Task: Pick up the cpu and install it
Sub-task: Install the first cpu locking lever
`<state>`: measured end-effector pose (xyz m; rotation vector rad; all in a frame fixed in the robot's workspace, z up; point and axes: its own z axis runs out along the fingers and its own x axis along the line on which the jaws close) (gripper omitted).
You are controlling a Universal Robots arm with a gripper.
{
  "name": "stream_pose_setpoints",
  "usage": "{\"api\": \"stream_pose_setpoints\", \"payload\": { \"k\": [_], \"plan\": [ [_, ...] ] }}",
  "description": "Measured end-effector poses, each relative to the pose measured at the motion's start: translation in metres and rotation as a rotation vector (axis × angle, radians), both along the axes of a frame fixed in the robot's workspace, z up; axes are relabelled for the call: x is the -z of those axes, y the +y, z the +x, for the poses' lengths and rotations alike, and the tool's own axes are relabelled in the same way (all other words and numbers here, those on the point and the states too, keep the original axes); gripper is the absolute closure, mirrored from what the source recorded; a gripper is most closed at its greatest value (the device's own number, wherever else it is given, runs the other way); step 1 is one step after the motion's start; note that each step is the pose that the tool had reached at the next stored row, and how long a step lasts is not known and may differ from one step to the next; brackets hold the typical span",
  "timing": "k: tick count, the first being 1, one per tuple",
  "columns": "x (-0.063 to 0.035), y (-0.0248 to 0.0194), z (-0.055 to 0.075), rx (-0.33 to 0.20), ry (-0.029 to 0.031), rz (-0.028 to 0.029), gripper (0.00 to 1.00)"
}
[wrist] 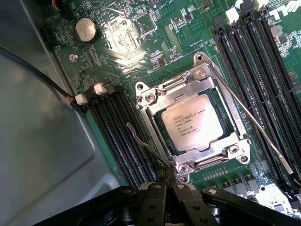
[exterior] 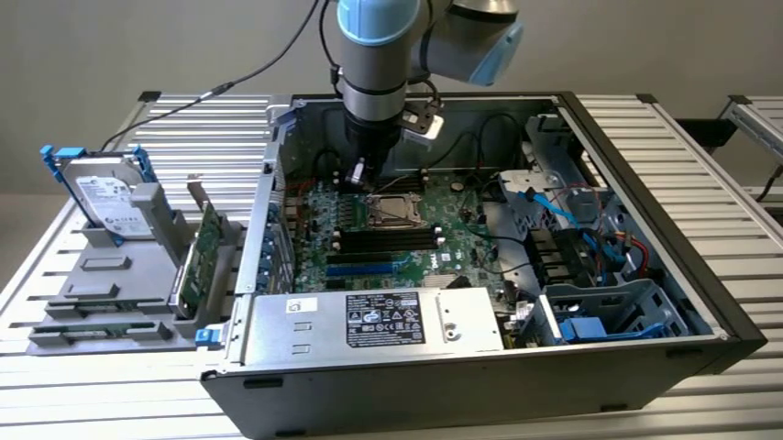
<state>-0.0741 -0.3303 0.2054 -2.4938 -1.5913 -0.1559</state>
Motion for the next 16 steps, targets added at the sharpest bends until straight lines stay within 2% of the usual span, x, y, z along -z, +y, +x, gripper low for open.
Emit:
{"api": "stream_pose_setpoints", "payload": {
  "k": [7,16],
  "plan": [
    [0.0013,0.0,0.0014,0.051,-0.0001,0.0,0.89],
    [0.0031,0.0,0.0018,0.151,-0.0001,-0.0003,0.89]
  ]
}}
